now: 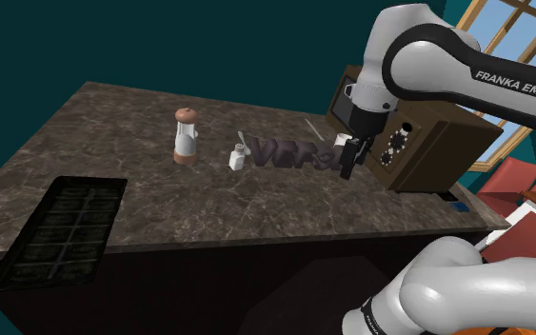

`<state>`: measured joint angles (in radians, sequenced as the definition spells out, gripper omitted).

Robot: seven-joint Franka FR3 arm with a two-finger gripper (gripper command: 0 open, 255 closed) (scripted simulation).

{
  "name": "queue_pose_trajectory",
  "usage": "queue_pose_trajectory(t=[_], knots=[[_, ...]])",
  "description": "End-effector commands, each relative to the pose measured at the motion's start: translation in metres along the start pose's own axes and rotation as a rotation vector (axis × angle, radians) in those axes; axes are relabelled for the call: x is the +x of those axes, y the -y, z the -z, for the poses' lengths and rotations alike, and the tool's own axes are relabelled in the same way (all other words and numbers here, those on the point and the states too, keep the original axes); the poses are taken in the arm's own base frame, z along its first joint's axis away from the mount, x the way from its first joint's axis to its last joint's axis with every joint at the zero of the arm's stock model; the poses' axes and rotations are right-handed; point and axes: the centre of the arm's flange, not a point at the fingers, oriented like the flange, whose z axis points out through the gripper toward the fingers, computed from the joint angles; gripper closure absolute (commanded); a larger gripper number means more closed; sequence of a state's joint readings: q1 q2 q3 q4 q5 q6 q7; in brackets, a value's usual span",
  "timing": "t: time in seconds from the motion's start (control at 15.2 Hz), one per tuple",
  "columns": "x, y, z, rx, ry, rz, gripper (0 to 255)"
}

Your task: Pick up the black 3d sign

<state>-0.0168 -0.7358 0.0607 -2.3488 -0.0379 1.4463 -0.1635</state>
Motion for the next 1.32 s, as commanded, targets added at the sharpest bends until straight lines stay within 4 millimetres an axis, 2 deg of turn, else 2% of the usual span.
queue_pose_trajectory(t=[0.0,0.59,1.25], knots=[[0.000,0.000,0.000,0.000,0.000,0.000,0],[0.047,-0.096,-0.039,-0.014,-0.060,0.229,0],[0.126,-0.187,-0.076,-0.030,-0.127,0.483,0]])
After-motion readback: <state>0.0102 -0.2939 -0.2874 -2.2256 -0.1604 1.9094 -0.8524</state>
